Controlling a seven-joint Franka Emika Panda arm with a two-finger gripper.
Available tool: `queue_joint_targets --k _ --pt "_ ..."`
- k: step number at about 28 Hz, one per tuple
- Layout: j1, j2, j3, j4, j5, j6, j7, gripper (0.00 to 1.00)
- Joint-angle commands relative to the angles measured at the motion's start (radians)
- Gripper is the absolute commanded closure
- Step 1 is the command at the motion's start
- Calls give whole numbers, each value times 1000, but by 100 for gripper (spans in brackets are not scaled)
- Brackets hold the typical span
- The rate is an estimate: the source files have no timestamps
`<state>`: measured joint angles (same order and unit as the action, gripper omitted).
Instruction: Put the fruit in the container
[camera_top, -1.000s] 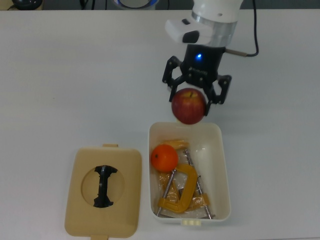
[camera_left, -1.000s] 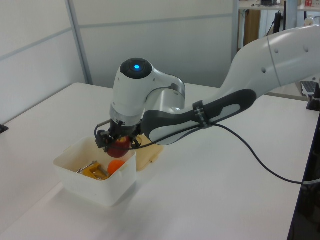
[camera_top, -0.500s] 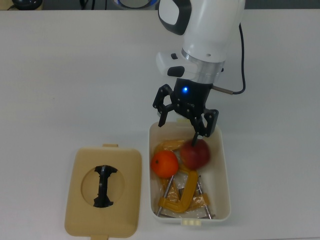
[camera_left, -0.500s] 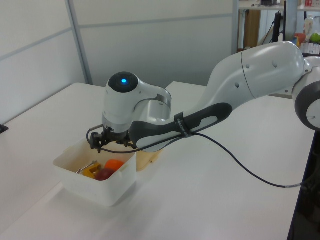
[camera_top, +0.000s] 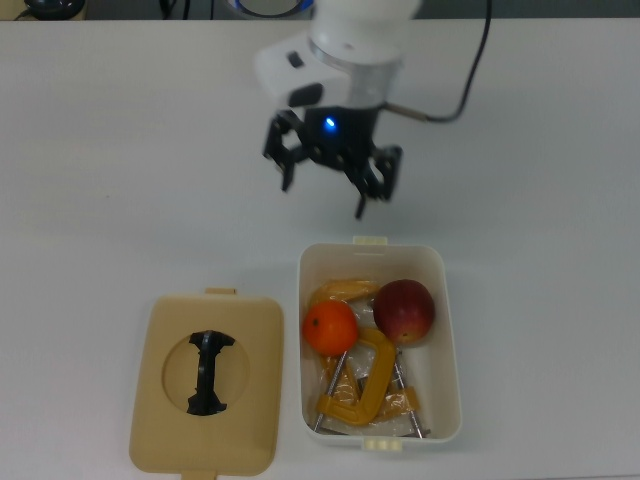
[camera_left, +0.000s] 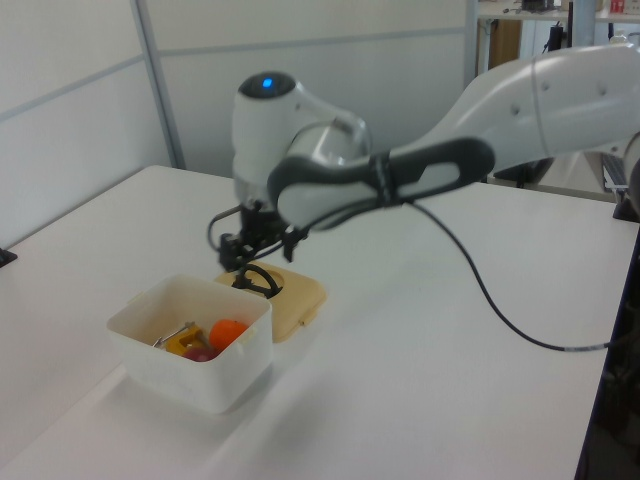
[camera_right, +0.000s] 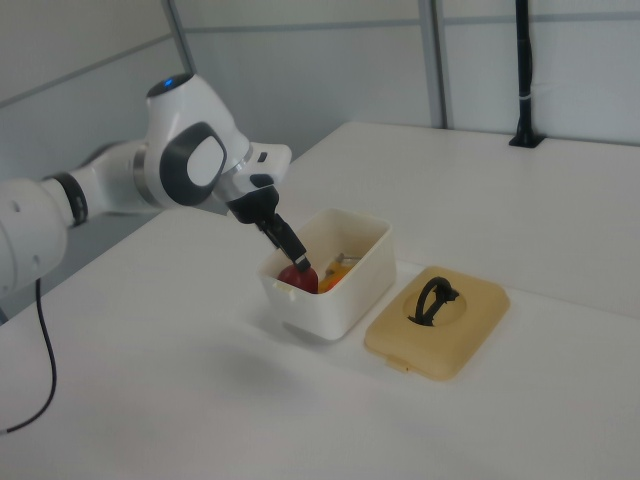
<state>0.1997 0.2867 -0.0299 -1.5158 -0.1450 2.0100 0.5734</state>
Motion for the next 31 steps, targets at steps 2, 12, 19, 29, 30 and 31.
queue_joint_targets --k 2,12,19,29,30,31 --pt "-5 -107 -84 -66 87 -210 -360 0" --pt "-8 -166 -243 -87 87 -292 -632 0" --pt "-36 -193 -265 -84 88 -310 -665 0" --pt "-52 -204 -272 -83 90 -338 -693 0" --pt "-56 -204 -272 -83 90 -338 -696 0" --pt "-56 -204 -272 -83 90 -338 -702 0"
